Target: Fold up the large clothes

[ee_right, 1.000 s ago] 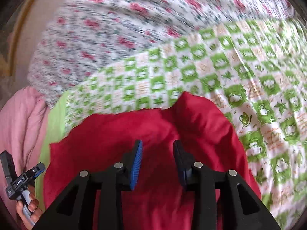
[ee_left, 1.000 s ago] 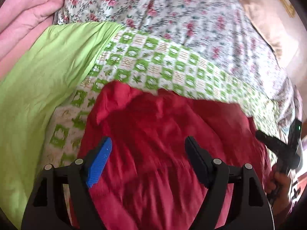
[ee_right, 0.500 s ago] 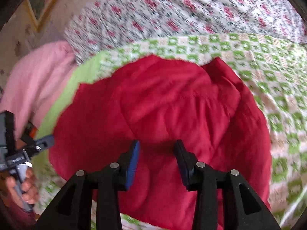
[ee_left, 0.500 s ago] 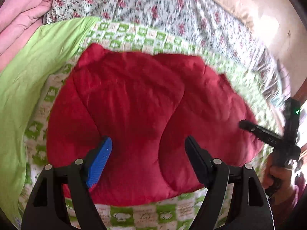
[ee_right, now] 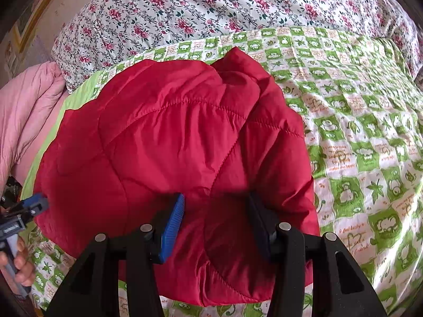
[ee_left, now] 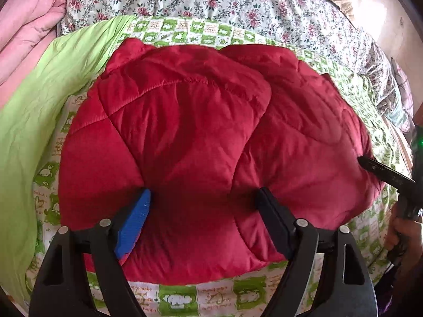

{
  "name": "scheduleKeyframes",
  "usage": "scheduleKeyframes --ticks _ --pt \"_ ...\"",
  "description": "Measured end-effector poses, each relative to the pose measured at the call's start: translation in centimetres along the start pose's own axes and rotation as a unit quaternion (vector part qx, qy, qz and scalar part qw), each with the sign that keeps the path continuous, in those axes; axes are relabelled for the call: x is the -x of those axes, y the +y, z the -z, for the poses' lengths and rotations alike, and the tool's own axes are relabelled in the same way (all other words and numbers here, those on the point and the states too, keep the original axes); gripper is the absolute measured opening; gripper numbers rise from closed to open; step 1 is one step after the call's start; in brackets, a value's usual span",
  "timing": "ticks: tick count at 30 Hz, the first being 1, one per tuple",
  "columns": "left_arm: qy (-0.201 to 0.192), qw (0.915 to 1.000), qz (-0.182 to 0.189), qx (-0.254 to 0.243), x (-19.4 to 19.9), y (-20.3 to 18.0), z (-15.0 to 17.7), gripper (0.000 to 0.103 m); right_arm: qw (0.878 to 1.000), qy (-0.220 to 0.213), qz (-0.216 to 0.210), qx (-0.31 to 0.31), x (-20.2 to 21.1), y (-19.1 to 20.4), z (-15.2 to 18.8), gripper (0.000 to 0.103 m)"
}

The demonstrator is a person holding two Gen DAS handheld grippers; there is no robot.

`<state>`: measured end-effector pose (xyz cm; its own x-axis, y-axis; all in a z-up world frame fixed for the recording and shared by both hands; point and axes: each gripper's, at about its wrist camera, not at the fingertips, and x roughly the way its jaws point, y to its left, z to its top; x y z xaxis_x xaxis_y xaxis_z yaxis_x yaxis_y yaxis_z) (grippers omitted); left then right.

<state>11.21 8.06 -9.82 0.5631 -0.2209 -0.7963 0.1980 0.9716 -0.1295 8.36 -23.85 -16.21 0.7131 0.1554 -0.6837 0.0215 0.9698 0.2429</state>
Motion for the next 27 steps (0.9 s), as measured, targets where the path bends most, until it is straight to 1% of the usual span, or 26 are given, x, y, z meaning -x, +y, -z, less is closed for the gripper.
scheduleKeyframes --ticks 2,4,6,7,9,12,13,15,18,27 --pt "0.0 1.0 -0.004 -0.003 -0.2 -0.1 0.0 0.084 1.0 0.001 0.001 -0.003 0.3 -0.1 0.4 0.049" --pt "0.0 1.0 -0.007 -0.003 -0.2 -0.1 0.0 0.084 1.0 0.002 0.014 0.001 0.7 0.3 0.4 0.049" --pt "0.001 1.0 -0.009 -0.004 -0.3 0.0 0.0 0.084 1.0 -0.008 0.025 0.014 1.5 1.4 0.0 0.05" --pt "0.001 1.0 -0.009 -0.002 -0.3 0.0 0.1 0.085 0.999 -0.019 0.017 0.025 2.1 2.1 -0.2 0.052" --pt "0.002 0.9999 -0.011 -0.002 -0.3 0.0 0.1 0.085 0.998 -0.029 0.004 0.047 2.8 3.5 -0.4 0.051" --pt "0.003 0.9999 -0.013 -0.002 -0.3 -0.1 0.1 0.085 0.997 -0.013 -0.003 0.078 2.1 5.2 -0.4 0.051" --pt "0.003 0.9999 -0.013 -0.002 -0.2 -0.1 0.1 0.085 0.996 -0.002 0.008 0.085 1.3 5.4 -0.3 0.052" --pt "0.002 0.9999 -0.015 -0.003 -0.3 -0.2 0.1 0.086 0.997 0.012 0.006 0.078 -0.1 5.0 -0.1 0.054" --pt "0.002 0.9998 -0.018 -0.004 -0.3 -0.3 0.2 0.086 0.998 0.019 -0.007 0.054 -1.2 3.9 -0.4 0.056" --pt "0.003 0.9996 -0.026 -0.005 -0.4 -0.4 0.2 0.087 0.998 0.018 -0.001 0.054 -1.4 4.1 -0.3 0.056"
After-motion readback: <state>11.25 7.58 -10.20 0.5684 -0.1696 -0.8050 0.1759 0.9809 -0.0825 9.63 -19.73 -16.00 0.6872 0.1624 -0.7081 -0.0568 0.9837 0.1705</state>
